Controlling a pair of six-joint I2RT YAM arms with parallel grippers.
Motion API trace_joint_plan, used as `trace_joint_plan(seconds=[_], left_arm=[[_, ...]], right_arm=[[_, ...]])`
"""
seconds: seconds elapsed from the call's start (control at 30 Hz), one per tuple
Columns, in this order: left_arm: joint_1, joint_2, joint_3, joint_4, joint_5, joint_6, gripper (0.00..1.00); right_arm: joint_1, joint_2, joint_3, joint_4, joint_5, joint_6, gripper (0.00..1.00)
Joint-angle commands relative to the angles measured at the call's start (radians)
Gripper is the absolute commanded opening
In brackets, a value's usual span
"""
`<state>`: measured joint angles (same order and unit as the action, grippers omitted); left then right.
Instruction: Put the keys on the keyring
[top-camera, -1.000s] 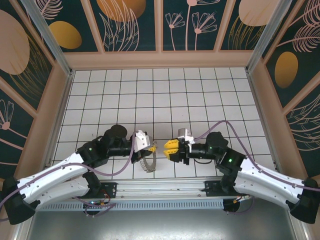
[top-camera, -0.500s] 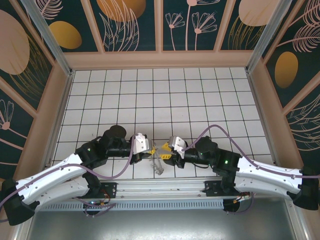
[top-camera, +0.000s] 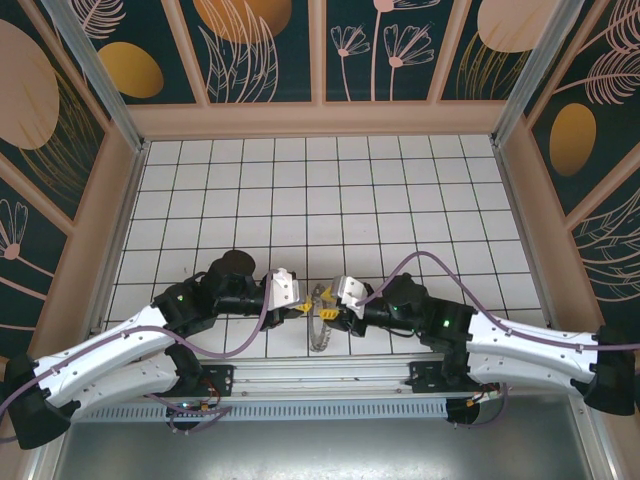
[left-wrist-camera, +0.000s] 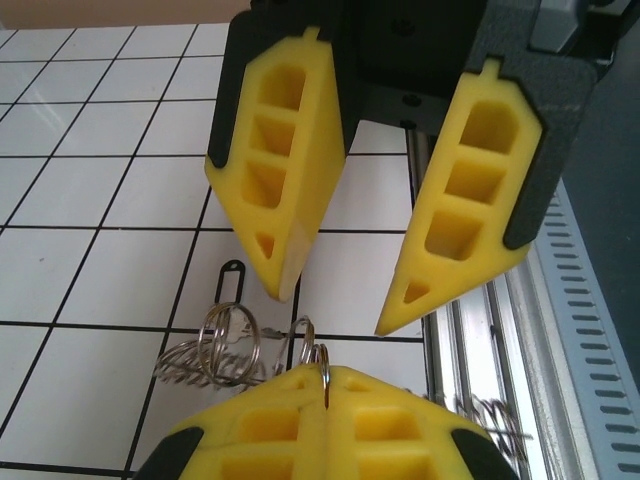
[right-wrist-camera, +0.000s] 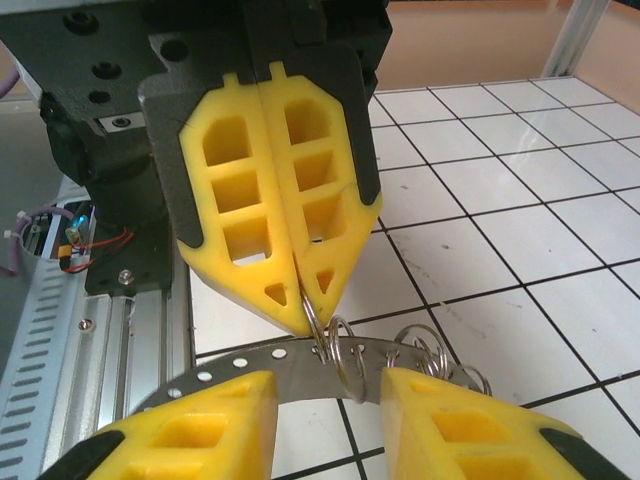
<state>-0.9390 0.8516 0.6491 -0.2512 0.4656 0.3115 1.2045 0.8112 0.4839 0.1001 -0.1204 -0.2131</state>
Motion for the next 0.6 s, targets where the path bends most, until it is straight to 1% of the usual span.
trace_joint_plan(seconds=[0.0,0.33,0.57], left_arm=[[-0.006,0.003,0.032,0.03,0.037,0.012,0.0],[-0.006,0.004,0.026,0.038,0.043,0.005,0.0],[-0.007,0.004,0.023,0.04,0.047,0.003,0.0]], right_arm=[[0.009,0.013,0.029,0.057,0.015,-0.027,0.32],[0.009,0.05,0.031,0.113,-0.016,-0.032,0.26],[0.009,0.084,0.042,0.11,-0.016,-0.041,0.23]])
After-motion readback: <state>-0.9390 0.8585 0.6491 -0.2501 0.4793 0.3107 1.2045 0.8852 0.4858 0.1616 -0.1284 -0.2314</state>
